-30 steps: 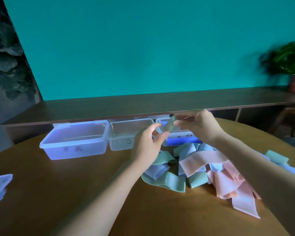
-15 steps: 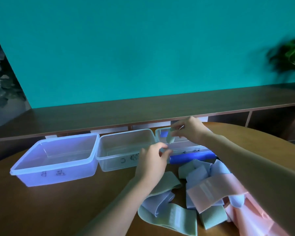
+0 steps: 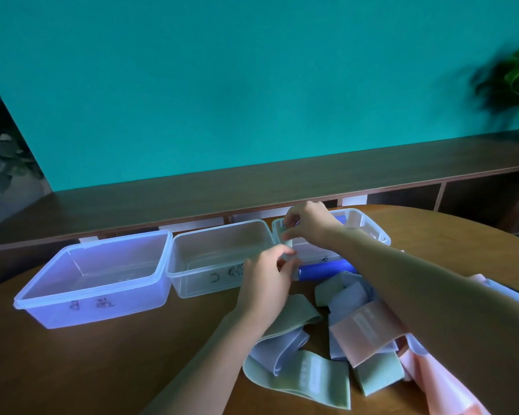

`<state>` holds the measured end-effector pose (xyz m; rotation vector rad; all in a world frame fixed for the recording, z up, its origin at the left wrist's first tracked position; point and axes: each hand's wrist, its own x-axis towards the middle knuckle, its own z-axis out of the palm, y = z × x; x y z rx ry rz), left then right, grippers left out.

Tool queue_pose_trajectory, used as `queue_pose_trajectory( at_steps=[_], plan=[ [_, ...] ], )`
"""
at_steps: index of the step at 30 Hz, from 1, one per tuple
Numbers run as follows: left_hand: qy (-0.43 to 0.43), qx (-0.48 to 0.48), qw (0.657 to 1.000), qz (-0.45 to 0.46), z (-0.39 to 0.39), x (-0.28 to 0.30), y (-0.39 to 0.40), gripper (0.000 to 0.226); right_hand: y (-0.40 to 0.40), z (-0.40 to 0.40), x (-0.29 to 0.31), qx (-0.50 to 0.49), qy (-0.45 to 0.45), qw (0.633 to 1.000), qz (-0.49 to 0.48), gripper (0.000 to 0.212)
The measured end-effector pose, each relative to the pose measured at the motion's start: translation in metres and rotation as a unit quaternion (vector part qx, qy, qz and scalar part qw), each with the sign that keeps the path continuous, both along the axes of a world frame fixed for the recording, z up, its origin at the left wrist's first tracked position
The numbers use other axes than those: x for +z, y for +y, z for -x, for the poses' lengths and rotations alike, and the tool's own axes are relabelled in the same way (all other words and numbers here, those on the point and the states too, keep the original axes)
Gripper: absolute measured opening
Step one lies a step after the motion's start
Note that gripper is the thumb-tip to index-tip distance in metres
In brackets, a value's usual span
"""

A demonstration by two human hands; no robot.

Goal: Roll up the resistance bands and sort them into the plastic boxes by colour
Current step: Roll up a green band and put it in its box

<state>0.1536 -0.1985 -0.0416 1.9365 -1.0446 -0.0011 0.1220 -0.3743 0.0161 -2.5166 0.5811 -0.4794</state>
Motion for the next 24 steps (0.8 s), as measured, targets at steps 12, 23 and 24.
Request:
queue_pose_trajectory(
  at_steps=[12,23,24],
  plan=[
    [0.044,-0.027,0.998,0.02,0.001,0.009,0.002,0.012,-0.002,-0.008,0.0,0.002,0.007,1.0,0.019,0.027],
    [0.025,-0.009,0.999,-0.024,-0.004,0.008,-0.001,0.017,-0.004,-0.004,-0.001,0.001,0.019,1.0,0.025,0.029],
    [0.023,-0.007,0.999,-0.024,-0.004,0.008,-0.001,0.017,-0.003,-0.004,-0.001,0.001,0.019,1.0,0.025,0.029]
  ],
)
